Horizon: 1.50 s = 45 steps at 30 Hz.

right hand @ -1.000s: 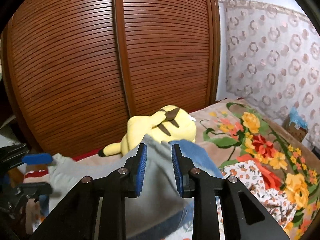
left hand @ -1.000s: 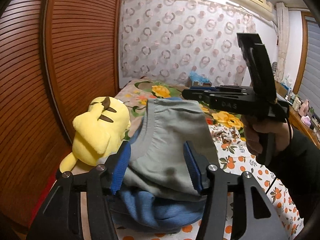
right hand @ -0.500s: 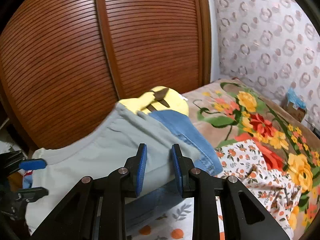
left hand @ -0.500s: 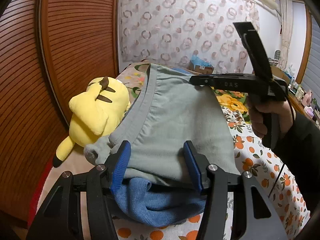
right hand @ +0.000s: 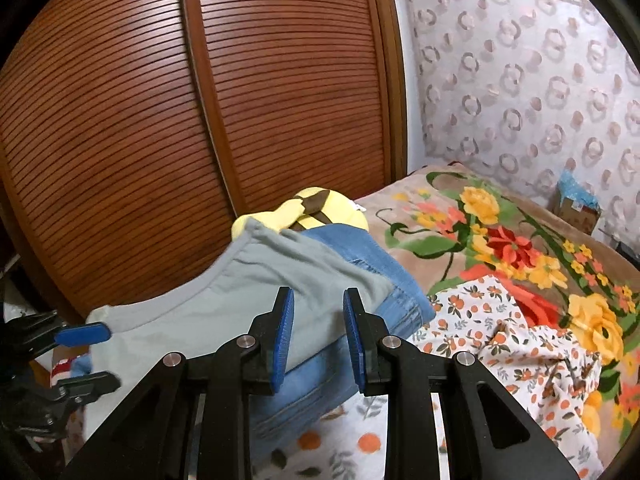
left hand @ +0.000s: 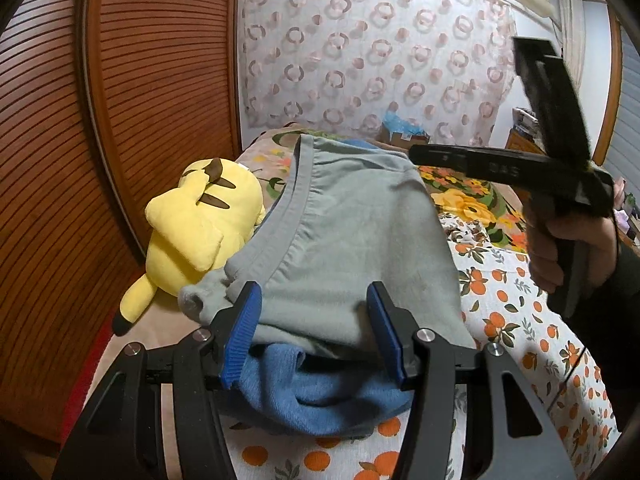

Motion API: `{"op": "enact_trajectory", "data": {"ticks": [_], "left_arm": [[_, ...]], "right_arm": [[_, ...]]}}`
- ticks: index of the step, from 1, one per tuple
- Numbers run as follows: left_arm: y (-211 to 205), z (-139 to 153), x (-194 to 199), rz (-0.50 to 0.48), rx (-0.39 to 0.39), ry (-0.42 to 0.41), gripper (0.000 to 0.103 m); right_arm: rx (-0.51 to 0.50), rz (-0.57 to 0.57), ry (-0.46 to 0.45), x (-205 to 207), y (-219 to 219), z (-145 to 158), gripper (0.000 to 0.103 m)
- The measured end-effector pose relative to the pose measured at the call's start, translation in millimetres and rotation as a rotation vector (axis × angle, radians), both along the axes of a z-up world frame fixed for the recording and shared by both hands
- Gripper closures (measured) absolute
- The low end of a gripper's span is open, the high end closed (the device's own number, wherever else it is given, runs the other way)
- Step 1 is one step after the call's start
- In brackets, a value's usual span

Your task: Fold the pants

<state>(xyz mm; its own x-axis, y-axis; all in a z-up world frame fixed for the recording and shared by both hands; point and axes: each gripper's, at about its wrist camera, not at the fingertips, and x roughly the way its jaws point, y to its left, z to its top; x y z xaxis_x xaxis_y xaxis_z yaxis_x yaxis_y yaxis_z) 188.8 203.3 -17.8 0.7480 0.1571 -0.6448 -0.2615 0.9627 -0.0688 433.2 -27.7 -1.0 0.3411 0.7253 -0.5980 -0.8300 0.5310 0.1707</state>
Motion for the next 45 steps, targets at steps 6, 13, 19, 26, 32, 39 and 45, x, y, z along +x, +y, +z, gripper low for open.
{"op": "enact_trajectory", "data": {"ticks": [6, 13, 19, 26, 32, 39, 45], "left_arm": [[-3, 8, -13, -0.011, 0.002, -0.024, 0.021], [-11, 16, -32, -0.019, 0.014, -0.043, 0.01], [-22, 23, -49, -0.032, 0.022, -0.068, 0.007], [-40, 28, -69, -0.069, 0.046, -0.079, 0.007], [-59, 30, -84, -0.121, 0.051, -0.106, 0.007], [-82, 27, -95, -0.178, 0.041, -0.117, 0.007], [-99, 23, -101, -0.206, 0.011, -0.116, 0.007]], "right_arm": [[0.009, 0.005, -0.014, -33, -17, 12, 0.077], [0.016, -0.014, -0.016, -59, -37, 21, 0.077], [0.012, -0.045, -0.037, -87, -55, 31, 0.07], [0.013, -0.084, -0.044, -123, -77, 39, 0.054], [0.004, -0.131, -0.055, -154, -96, 42, 0.047], [0.001, -0.2, -0.055, -194, -125, 43, 0.038], [-0.008, -0.283, -0.057, -229, -144, 43, 0.035]]}}
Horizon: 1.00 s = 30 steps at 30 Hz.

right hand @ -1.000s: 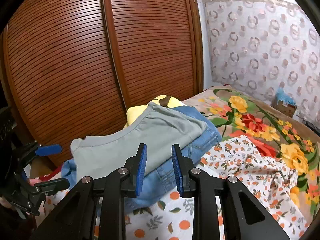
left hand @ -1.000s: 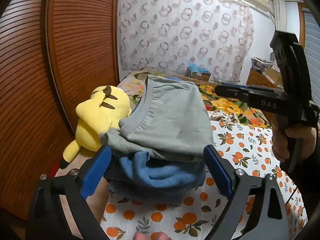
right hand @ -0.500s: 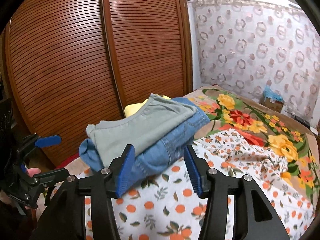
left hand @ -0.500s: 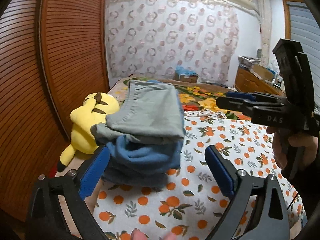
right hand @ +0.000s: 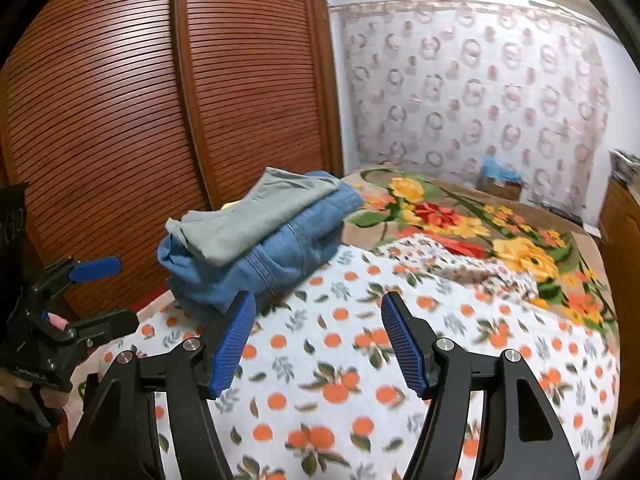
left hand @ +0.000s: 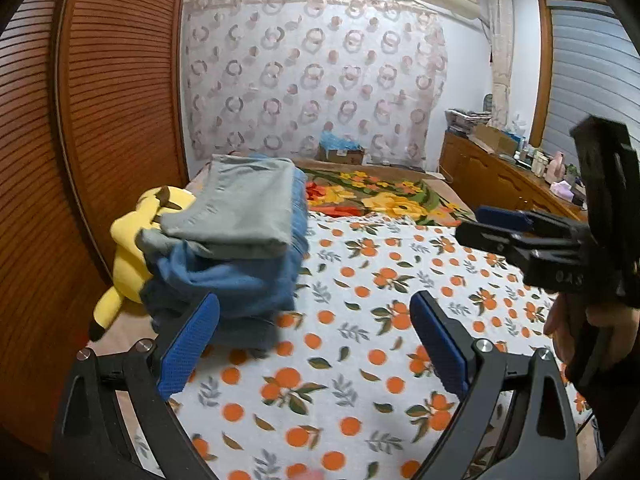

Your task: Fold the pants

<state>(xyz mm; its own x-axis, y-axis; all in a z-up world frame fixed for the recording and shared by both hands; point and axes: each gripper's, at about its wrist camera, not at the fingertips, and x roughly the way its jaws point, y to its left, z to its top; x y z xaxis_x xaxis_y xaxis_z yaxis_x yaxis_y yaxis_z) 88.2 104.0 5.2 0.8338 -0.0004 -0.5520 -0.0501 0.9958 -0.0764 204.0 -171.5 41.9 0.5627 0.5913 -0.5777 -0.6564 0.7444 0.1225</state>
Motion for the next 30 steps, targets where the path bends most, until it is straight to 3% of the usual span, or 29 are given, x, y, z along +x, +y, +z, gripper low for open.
{"op": "enact_trajectory", "data": {"ticks": [10, 24, 30], "left_arm": [[-34, -8, -14, -0.055, 0.013, 0.02, 0.007], [-77, 7, -26, -0.117, 0.04, -0.006, 0.007], [-91, 20, -29, -0.137, 0.047, -0.031, 0.007]], "right_arm": [[-0.013, -0.123, 0.0, -61, -22, 6, 0.034], [-0.009, -0.278, -0.05, -127, -48, 37, 0.034], [-0.014, -0.363, -0.067, -145, -65, 40, 0.025]]}}
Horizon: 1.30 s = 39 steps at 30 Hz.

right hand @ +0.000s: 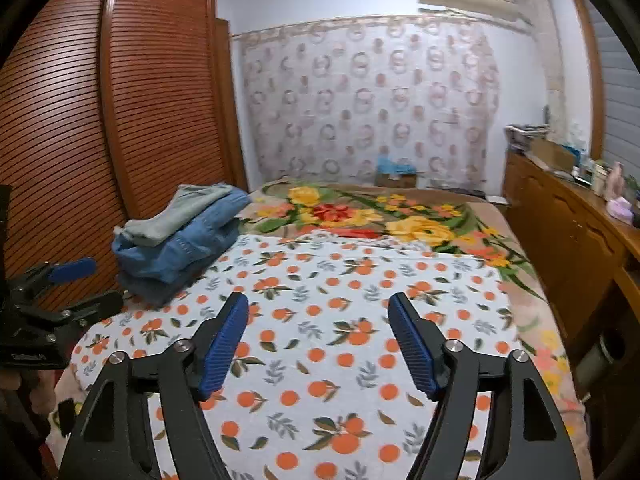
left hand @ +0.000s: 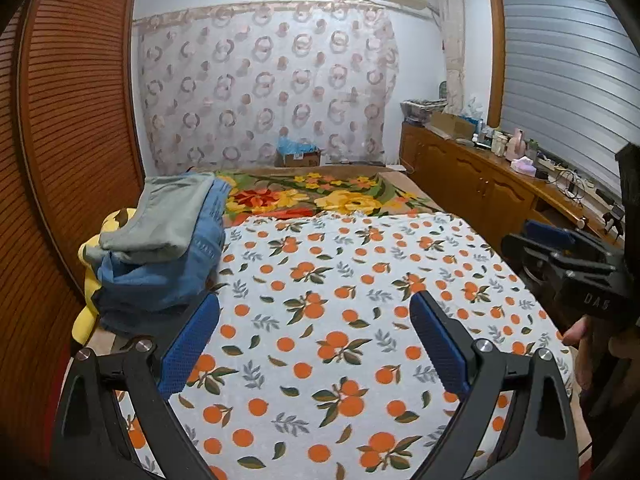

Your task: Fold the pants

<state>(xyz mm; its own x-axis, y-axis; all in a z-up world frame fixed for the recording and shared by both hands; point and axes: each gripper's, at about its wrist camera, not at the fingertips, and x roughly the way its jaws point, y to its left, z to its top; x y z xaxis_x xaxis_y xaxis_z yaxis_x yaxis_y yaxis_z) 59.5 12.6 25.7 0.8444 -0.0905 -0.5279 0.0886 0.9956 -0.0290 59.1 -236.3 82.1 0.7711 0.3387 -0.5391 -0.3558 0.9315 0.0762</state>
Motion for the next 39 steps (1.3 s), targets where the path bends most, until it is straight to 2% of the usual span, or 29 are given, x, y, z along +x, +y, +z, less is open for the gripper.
{"op": "enact_trajectory", "data": {"ticks": [6, 17, 28, 39], "left_arm": [[-10, 12, -3, -0.009, 0.0, -0.024, 0.007], [-21, 33, -9, -0.021, -0.003, -0.068, 0.007], [-23, 53, -23, -0.007, 0.011, -0.115, 0.007], [-18, 63, -33, 0.006, 0.008, -0.139, 0.007]], "right_arm": [[0.006, -0.052, -0.008, -14, -7, 7, 0.019], [0.0, -0.116, -0.05, -22, -7, 18, 0.019], [0.003, -0.127, -0.122, -40, -5, 25, 0.019], [0.006, -0.125, -0.165, -38, -8, 21, 0.019]]}}
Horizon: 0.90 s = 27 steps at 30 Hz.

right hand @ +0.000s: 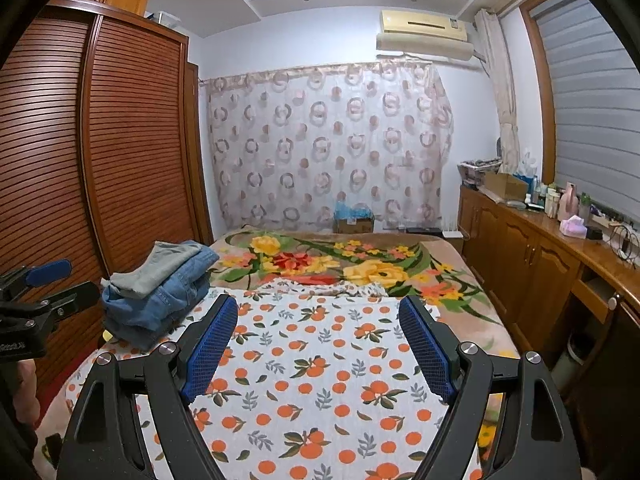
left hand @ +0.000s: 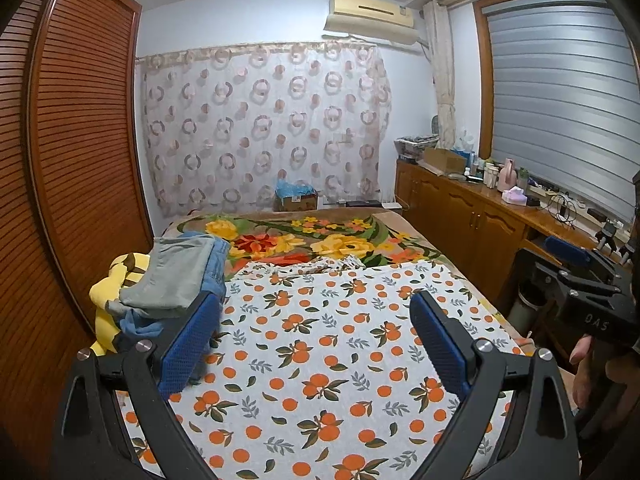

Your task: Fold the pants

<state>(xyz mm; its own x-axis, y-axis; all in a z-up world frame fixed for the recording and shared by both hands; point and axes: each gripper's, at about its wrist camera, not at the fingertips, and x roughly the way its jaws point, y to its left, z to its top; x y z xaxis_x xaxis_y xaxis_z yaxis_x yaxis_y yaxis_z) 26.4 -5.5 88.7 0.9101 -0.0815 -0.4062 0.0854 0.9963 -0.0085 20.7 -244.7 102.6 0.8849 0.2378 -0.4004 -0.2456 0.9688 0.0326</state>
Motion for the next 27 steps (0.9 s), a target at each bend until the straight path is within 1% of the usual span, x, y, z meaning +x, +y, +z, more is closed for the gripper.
{"op": "enact_trajectory", "data": {"ticks": [4, 13, 27], "left_arm": [[2, 0, -1, 0.008, 0.001, 0.0, 0.007], [3, -2, -1, 0.014, 0.0, 0.004, 0.007], [3, -2, 0, 0.014, 0.0, 0.004, 0.007]], "right_arm": [[-0.003, -0.003, -0.012, 1, -1, -3, 0.019], [-0.008, 0.0, -0.006, 6, 0, -12, 0.019], [-0.01, 0.001, -0.004, 5, 0, -12, 0.019]]}}
